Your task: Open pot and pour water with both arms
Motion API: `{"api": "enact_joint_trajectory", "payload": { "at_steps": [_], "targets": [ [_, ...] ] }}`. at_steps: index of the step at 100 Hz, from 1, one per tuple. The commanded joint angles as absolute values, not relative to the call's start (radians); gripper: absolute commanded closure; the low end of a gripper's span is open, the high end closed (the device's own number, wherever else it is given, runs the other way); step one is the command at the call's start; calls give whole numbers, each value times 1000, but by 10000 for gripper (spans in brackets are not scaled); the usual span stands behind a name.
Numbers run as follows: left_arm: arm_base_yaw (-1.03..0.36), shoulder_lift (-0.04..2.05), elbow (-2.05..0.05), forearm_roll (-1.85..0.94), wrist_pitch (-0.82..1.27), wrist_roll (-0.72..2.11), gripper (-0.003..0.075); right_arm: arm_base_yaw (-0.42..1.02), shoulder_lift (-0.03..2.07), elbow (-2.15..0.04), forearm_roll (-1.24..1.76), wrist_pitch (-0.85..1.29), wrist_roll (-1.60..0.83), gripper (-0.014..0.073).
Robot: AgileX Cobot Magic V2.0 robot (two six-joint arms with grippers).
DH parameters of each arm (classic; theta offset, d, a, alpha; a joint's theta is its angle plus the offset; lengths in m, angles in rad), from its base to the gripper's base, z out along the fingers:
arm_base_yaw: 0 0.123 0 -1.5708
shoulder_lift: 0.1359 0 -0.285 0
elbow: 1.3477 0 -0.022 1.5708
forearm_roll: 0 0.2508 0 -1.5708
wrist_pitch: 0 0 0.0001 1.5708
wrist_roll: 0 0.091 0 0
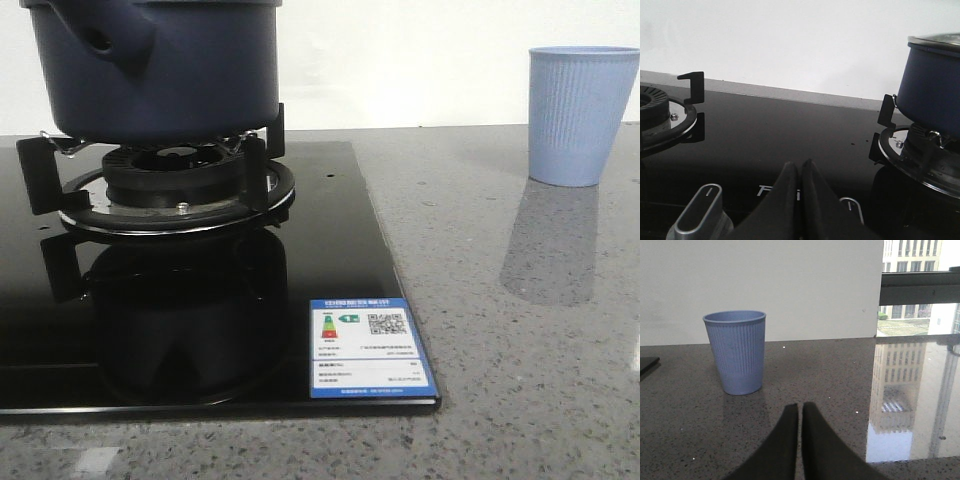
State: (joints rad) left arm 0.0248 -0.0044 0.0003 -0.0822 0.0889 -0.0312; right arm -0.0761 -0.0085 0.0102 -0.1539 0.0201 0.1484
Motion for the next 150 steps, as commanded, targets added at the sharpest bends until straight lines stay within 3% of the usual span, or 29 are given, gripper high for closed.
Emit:
{"api": "enact_joint_trajectory", "payload": {
  "at_steps": [1,95,121,150],
  "targets": [
    [27,-29,35,-81,11,-32,739,-80,-28,37,-165,-64,137,631],
    [27,-29,35,-96,11,-32,739,-80,-28,37,-165,-68,137,631],
    [27,-29,35,-252,7,-32,739,-80,-28,37,-77,-70,139,631],
    [27,-29,33,-631,-10,-32,739,-80,-28,35,277,-78,139,631]
  ]
}}
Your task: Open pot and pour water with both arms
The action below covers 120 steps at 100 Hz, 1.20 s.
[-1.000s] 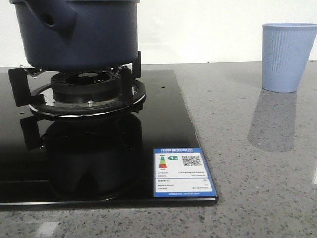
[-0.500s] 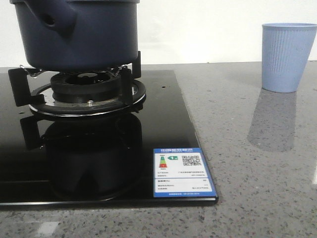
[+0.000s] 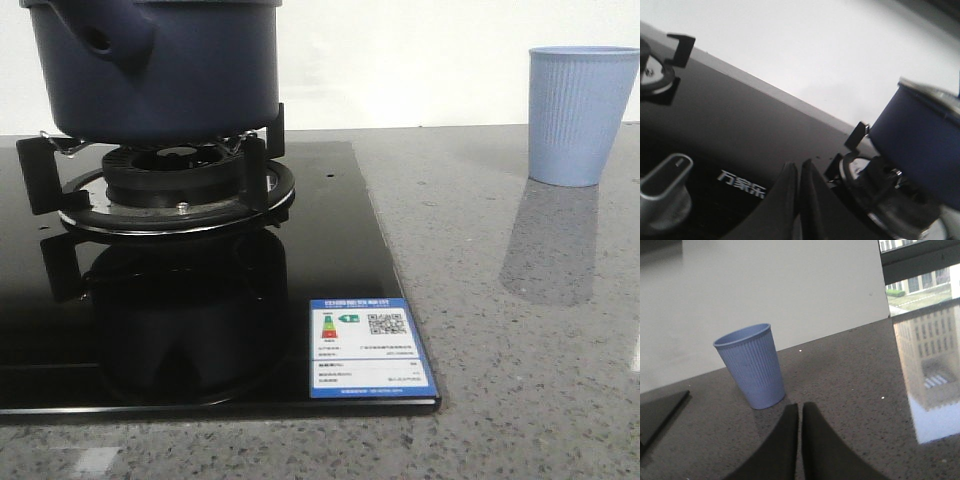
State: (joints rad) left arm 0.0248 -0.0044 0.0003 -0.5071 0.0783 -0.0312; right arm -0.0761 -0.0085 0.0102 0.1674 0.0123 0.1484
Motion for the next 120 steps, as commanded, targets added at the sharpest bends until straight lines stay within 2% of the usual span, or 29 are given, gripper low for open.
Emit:
{"api": "enact_joint_trajectory", "payload": {
  "at_steps": [1,25,37,50,62,84,106,113,120],
  "targets": [
    [27,-29,33,-637,-12,-32,739,-80,-28,35,280,-82,139,631],
    [27,-27,-51,-674,30,-27,739,-80,-26,-55,291,-18,139,631],
    [27,7,-160,-580,148,27,740,-80,5,-157,235,118,137,631],
    [27,104,-319,-560,300,213,739,-80,111,-278,183,274,131,631],
    [27,213,-452,-562,409,313,739,-62,225,-378,181,379,28,631],
    [-88,329,-576,-555,448,370,739,73,357,-497,185,465,-115,631],
    [-172,391,-630,-560,442,390,734,146,395,-527,185,448,-123,625],
    [-190,407,-647,-562,440,390,695,148,395,-527,191,446,-123,588],
    [-205,426,-664,-564,438,390,617,148,395,-527,201,444,-123,496]
  ]
}}
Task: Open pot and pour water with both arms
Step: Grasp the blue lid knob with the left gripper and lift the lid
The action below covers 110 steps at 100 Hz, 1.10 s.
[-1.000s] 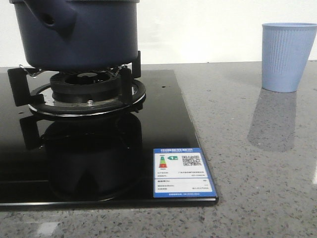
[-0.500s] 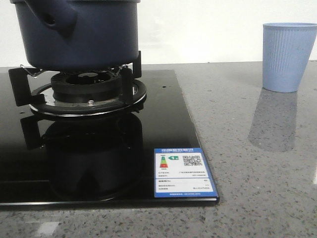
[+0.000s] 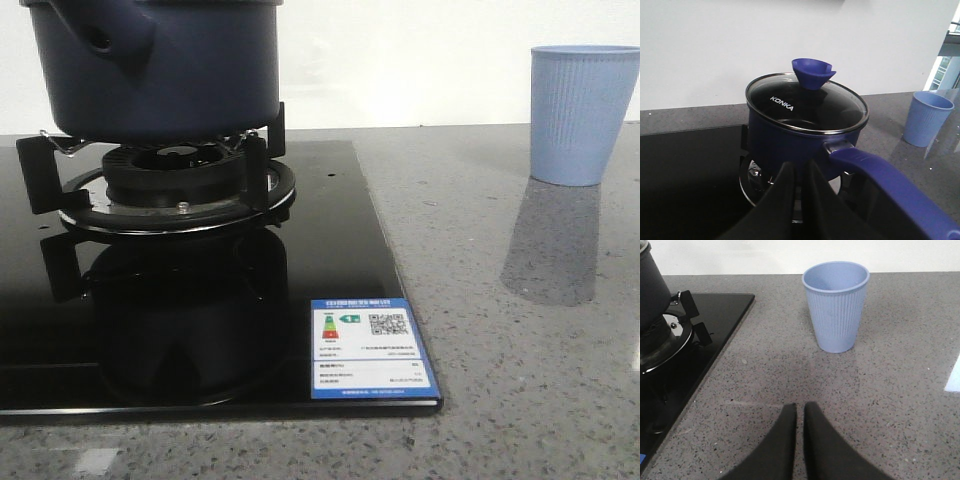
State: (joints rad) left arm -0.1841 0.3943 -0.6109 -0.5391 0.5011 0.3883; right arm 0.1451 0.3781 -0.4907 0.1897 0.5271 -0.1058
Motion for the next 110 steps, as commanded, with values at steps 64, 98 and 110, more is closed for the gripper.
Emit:
{"api": "enact_joint_trajectory", "payload": {
  "at_steps": [64,98,110],
  "targets": [
    [-334,724,-707,-1025,292,858,239,148,395,-527,229,417,-123,54],
    [-334,974,-891,-1035,329,938,212,148,395,-527,229,417,-123,54],
    [-334,1062,-951,-1035,331,940,151,148,395,-527,229,417,-123,54]
  ]
}}
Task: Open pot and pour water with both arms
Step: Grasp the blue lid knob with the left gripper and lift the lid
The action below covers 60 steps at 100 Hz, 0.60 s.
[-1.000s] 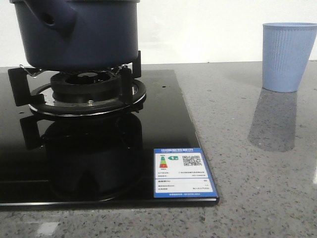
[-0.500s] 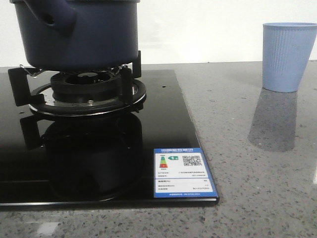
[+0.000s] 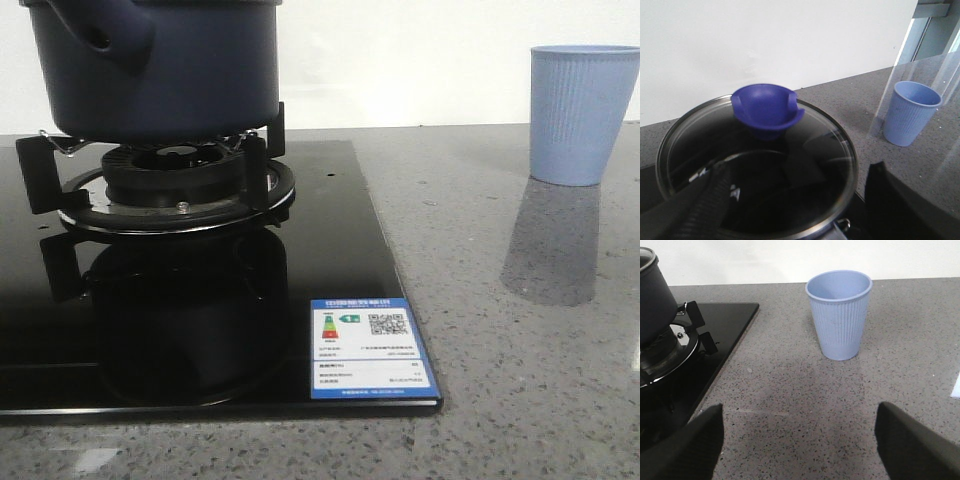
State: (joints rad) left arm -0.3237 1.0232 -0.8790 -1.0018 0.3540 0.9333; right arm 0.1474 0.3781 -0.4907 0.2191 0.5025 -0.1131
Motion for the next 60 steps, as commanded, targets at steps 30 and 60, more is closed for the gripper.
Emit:
{"api": "enact_joint_trajectory", "payload": {
  "at_steps": [30,60],
  "targets": [
    [-334,1236,-1075,-1035,349,940,119,148,395,-527,229,417,-123,54],
    [-334,1329,-1144,-1033,349,964,120,148,395,-527,229,417,-123,54]
  ]
}}
